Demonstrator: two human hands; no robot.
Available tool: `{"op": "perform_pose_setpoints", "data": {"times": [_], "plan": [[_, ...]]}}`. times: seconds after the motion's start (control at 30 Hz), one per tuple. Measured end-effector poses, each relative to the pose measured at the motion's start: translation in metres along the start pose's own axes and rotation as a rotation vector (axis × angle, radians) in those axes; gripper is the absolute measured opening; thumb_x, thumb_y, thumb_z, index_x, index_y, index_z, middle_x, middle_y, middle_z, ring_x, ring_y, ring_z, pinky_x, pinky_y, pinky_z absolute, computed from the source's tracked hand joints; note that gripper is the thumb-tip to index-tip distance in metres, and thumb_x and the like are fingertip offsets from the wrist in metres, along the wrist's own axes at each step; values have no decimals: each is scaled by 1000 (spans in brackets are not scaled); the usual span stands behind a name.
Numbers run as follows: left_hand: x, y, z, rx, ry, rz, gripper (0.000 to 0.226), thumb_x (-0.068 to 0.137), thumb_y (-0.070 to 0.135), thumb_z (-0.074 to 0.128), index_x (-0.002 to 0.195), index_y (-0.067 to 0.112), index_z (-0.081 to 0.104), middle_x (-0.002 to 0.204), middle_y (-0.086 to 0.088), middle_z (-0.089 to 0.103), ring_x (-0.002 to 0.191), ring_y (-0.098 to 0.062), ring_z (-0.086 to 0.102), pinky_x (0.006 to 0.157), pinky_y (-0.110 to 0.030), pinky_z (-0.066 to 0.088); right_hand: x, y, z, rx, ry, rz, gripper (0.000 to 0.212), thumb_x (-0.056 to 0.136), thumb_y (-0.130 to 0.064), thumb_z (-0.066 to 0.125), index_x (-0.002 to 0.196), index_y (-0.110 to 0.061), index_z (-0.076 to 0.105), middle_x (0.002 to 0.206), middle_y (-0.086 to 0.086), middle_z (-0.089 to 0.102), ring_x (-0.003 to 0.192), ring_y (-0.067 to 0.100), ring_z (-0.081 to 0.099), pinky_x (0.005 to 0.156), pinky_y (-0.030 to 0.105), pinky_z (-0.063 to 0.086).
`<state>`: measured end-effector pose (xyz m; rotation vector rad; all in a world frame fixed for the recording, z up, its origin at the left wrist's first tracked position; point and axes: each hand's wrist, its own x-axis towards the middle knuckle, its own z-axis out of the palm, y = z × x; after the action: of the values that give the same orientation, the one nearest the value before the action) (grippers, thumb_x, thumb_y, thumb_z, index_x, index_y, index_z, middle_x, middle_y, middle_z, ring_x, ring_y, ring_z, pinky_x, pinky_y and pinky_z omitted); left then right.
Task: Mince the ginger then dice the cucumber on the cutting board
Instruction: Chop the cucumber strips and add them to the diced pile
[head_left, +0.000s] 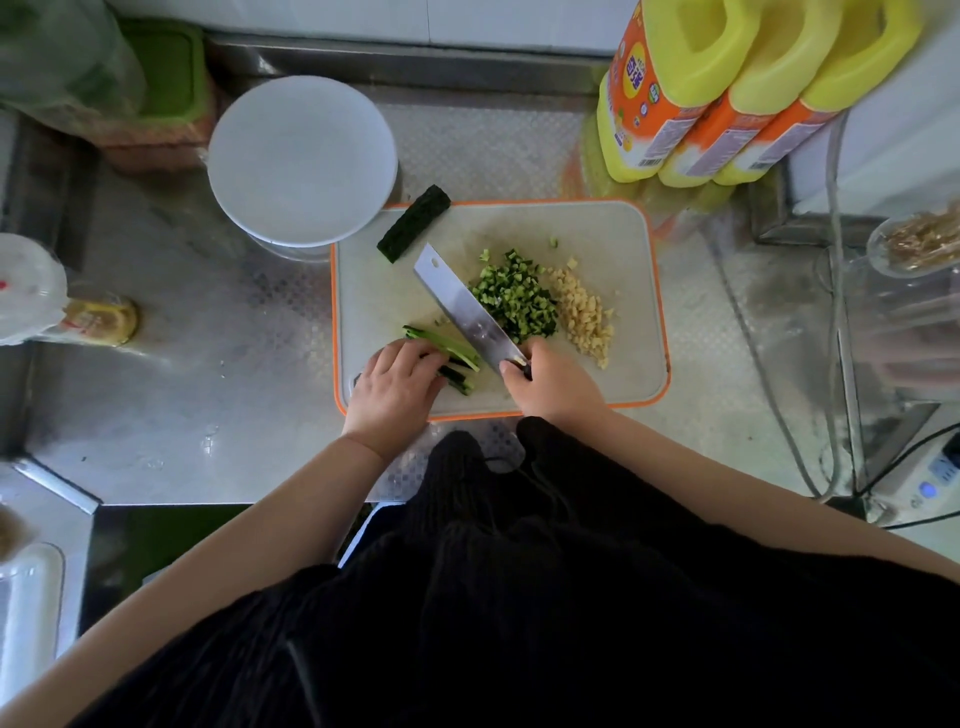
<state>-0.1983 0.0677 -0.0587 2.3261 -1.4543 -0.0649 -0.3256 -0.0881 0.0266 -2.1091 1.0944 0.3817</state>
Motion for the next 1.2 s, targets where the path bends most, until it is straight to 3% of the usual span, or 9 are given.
{"op": "perform_pose_setpoints", "data": {"times": [0.13, 0.3, 0.4, 0.53, 0.67, 0.83, 1.0, 1.2], "plan": [[12, -3, -1, 18, -3, -7, 28, 92, 30, 47, 99, 15, 70, 102, -3, 64, 102, -22, 48, 91, -38, 42, -1, 2, 1, 0, -12, -7, 27, 96, -35, 50, 105, -9, 51, 85, 2, 56, 87, 28, 60, 71, 33, 44], [29, -5, -8, 31, -126, -85, 4, 85, 12, 70, 89, 11, 70, 101, -8, 63, 99, -35, 56, 84, -44, 49, 2, 2, 1, 12, -3, -29, 29, 97, -35, 48, 111, -10, 50, 86, 1, 55, 87, 26, 60, 69, 32, 42], [37, -6, -13, 39, -209, -70, 5, 88, 14, 67, 91, 12, 69, 100, -7, 62, 99, -33, 54, 82, -41, 45, 3, 2, 0, 16, -1, -43, 31, 97, -35, 48, 113, -9, 49, 84, 2, 56, 84, 26, 60, 66, 30, 39], [37, -9, -15, 0, -265, -32, 8, 93, 16, 60, 97, 15, 67, 104, -2, 59, 103, -28, 48, 84, -37, 41, 5, 3, 3, -21, 9, -58, 32, 97, -38, 48, 113, -11, 50, 98, 7, 64, 92, 29, 61, 71, 33, 44], [32, -9, -16, -43, -181, 25, 4, 86, 9, 69, 88, 12, 68, 95, -3, 62, 89, -28, 53, 67, -39, 51, 5, 3, 2, -91, 7, -93, 31, 98, -37, 46, 112, -10, 51, 99, 9, 64, 92, 29, 61, 70, 35, 44], [17, -7, -7, 21, -35, 60, 17, 76, 4, 77, 90, 10, 71, 100, -7, 65, 93, -28, 55, 67, -38, 53, 7, 3, 0, -207, 7, -113, 30, 98, -38, 43, 107, -10, 50, 88, 7, 63, 82, 30, 61, 69, 43, 52], [2, -6, 4, 11, -2, 47, 23, 81, 5, 73, 102, 12, 67, 107, -7, 62, 96, -30, 58, 62, -45, 56, 13, 0, -2, -296, -21, -202, 33, 98, -42, 44, 97, -10, 51, 69, 3, 54, 67, 27, 57, 56, 35, 44], [-2, -7, 8, -4, 48, 38, 26, 77, 4, 77, 100, 14, 68, 104, -3, 63, 90, -28, 59, 53, -39, 52, 24, -6, 0, -421, -81, -225, 32, 98, -44, 45, 88, -13, 49, 61, 0, 48, 51, 15, 47, 46, 28, 36]]}}
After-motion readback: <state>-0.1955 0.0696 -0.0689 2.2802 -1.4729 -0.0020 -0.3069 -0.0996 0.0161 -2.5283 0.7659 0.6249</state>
